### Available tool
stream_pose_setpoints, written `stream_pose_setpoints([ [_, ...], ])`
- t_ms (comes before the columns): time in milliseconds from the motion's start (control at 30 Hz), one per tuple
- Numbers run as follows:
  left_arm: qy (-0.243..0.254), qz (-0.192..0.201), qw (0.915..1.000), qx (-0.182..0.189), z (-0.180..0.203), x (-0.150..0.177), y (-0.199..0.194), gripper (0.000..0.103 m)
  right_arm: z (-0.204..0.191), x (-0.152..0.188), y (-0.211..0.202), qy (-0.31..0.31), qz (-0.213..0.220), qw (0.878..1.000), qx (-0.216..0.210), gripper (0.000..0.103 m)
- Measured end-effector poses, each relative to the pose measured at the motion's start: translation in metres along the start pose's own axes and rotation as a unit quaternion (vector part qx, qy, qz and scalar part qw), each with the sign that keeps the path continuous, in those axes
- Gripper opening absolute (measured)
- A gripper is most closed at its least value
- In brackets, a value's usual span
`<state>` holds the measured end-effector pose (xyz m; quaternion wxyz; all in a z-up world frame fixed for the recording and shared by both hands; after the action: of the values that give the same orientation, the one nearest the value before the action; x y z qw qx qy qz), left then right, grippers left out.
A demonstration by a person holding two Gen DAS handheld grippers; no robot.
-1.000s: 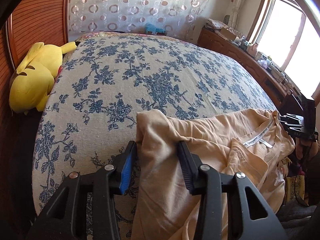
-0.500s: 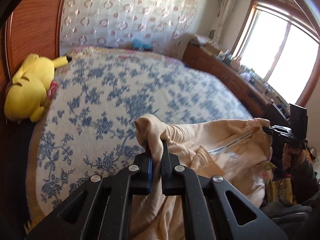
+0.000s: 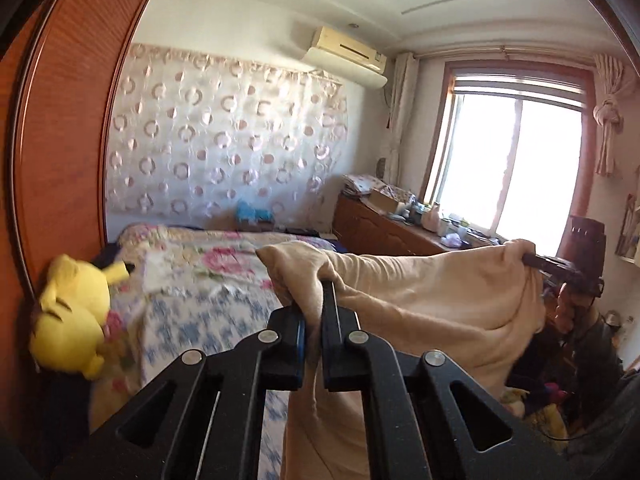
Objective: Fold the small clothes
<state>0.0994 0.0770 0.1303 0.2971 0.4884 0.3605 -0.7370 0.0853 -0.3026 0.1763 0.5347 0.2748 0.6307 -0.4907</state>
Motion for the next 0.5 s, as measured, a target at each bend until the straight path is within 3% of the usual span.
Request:
stream_pose_setpoints([
  [167,0.035,-0.009,0.9975,-0.060,-0.041,-0.052,0.065,0.007,0.014,-0.053,0.079,-0.046,-0.020,0.997,0.055,0.010],
  [233,0.052,-0.016,0.9931,-0.104,-0.074,-0.058,0.104,0.017,0.022,-0.059,0.132,-0.050,-0.038,0.994,0.093,0.010],
  [267,0.054,-0.031,0.9912,-0.117,-0.093,-0.052,0.124,0.025,0.027,-0.056,0.162,-0.053,-0.046,0.991,0.115,0.011],
  [300,0.043,-0.054,0.9894,-0.128,-0.115,-0.040,0.146,0.030,0.032,-0.049,0.188,-0.059,-0.059,0.988,0.133,0.022],
  [333,0.028,-0.077,0.9872,-0.137,-0.134,-0.023,0.163,0.039,0.041,-0.034,0.215,-0.061,-0.083,0.982,0.160,0.027],
  [367,0.017,-0.094,0.9860,-0.136,-0.146,-0.006,0.176,0.042,0.048,-0.019,0.235,-0.056,-0.105,0.976,0.182,0.029],
  [500,-0.003,-0.154,0.9817,-0.112,-0.161,0.066,0.202,0.051,0.060,0.057,0.284,-0.014,-0.185,0.967,0.174,0.030],
])
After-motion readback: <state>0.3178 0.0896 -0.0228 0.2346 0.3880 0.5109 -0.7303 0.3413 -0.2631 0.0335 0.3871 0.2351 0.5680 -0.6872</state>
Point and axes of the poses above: each gripper's, at about its wrist camera, not at the fingertips, and y roughly the way its jaws point, z to its right, x to its underside, the point moved 9 cm from there along y, roughly the way its jaws point, and after that the axes turned 12 degrees about x, right-handed, at the moved point
